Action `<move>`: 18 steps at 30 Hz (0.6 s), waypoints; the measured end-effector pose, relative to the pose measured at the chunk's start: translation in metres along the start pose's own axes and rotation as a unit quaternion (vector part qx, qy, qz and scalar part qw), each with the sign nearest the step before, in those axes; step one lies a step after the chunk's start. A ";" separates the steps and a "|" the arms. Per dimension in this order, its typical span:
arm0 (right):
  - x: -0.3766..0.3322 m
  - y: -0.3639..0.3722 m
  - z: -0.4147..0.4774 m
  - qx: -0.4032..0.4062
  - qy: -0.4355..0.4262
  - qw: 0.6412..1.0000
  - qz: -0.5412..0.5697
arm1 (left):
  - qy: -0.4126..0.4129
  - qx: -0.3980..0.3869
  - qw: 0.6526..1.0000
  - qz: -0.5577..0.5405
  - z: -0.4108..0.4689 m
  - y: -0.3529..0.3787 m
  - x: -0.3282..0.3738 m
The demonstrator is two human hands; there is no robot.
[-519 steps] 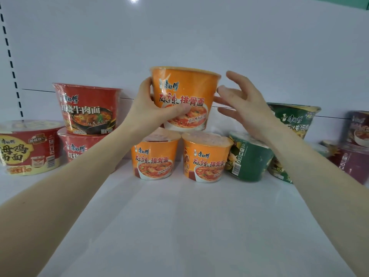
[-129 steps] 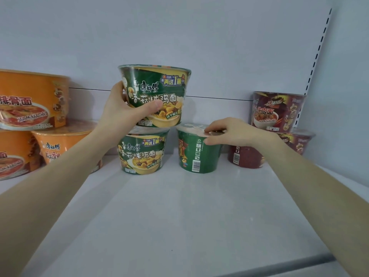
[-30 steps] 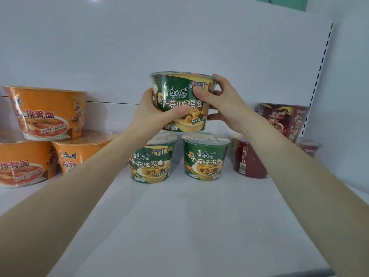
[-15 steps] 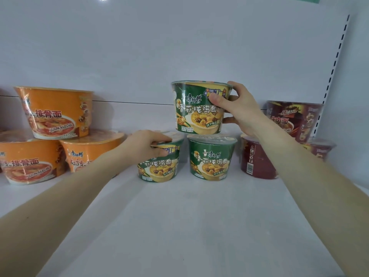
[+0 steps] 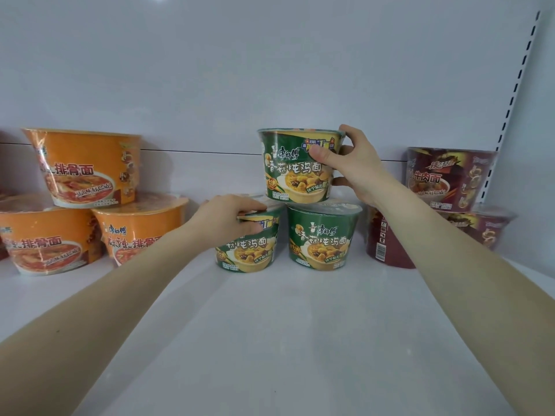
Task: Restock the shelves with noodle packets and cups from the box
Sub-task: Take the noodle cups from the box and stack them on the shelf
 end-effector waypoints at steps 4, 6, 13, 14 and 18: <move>0.009 0.005 0.005 -0.011 0.008 1.000 0.004 | -0.016 0.015 0.999 -0.040 0.000 -0.001 -0.003; 0.013 0.007 0.008 -0.020 0.014 1.000 0.009 | -0.045 0.051 0.993 -0.101 0.000 -0.006 -0.006; 0.026 0.012 0.013 -0.062 0.051 0.994 0.072 | -0.125 0.058 0.972 -0.190 0.014 -0.015 -0.014; 0.027 0.012 0.014 -0.069 0.057 0.992 0.092 | -0.123 0.043 0.974 -0.183 0.018 -0.014 -0.011; 0.028 0.011 0.015 -0.096 0.076 0.977 0.172 | -0.105 0.012 0.978 -0.180 0.030 -0.011 -0.001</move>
Point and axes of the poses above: each hand's wrist, its own z-axis towards the middle knuckle, its own y-axis out of the palm, x = y × z, the point moved 5 cm from there along z, towards the middle knuckle, and after that the axes turned 10 degrees about z, right-handed, at the moved point
